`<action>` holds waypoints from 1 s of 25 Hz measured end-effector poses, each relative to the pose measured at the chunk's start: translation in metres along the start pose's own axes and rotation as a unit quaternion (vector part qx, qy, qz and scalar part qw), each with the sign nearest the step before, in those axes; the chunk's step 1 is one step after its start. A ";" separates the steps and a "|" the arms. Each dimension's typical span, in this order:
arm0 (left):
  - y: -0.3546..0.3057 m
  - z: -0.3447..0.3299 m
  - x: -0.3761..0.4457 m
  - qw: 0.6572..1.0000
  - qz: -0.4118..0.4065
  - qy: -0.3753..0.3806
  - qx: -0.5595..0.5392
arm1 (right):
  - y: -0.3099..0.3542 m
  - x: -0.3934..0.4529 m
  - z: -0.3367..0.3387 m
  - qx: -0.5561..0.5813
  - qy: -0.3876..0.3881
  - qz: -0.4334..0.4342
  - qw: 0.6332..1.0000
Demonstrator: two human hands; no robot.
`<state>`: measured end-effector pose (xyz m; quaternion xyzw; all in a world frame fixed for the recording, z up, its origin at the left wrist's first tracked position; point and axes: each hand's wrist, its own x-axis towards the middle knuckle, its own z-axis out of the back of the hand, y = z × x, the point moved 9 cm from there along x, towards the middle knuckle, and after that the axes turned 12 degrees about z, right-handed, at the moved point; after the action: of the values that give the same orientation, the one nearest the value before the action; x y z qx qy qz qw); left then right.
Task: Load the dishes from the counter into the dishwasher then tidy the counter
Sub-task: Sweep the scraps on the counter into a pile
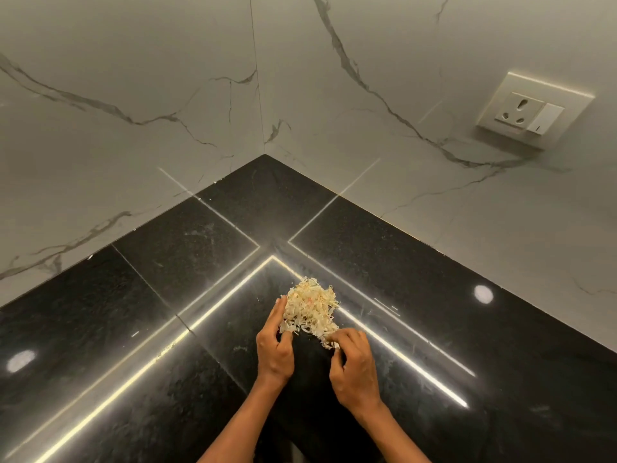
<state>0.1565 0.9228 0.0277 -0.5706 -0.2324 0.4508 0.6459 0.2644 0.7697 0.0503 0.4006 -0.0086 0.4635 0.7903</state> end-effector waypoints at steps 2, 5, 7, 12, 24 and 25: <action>0.007 0.006 -0.009 0.998 0.016 -0.040 0.043 | 0.000 -0.004 -0.009 -0.003 0.052 0.011 0.999; 0.020 -0.006 -0.017 0.990 0.020 0.019 0.135 | 0.002 0.004 -0.035 0.003 0.122 0.037 0.992; 0.018 -0.016 -0.022 0.982 0.002 0.078 0.171 | 0.006 0.015 -0.043 0.014 0.141 0.042 0.989; 0.007 0.018 -0.023 0.993 0.012 -0.009 0.113 | 0.028 0.018 -0.043 0.043 0.108 0.078 0.990; 0.043 0.107 -0.044 0.978 0.086 -0.143 0.123 | 0.105 0.014 -0.111 0.085 0.248 0.126 0.957; 0.045 0.107 -0.044 0.981 0.083 -0.130 0.119 | 0.118 0.011 -0.120 0.098 0.276 0.139 0.946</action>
<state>0.0337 0.9397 0.0207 -0.4435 -0.2103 0.5976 0.6340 0.1404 0.8837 0.0463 0.3270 0.2002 0.6595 0.6466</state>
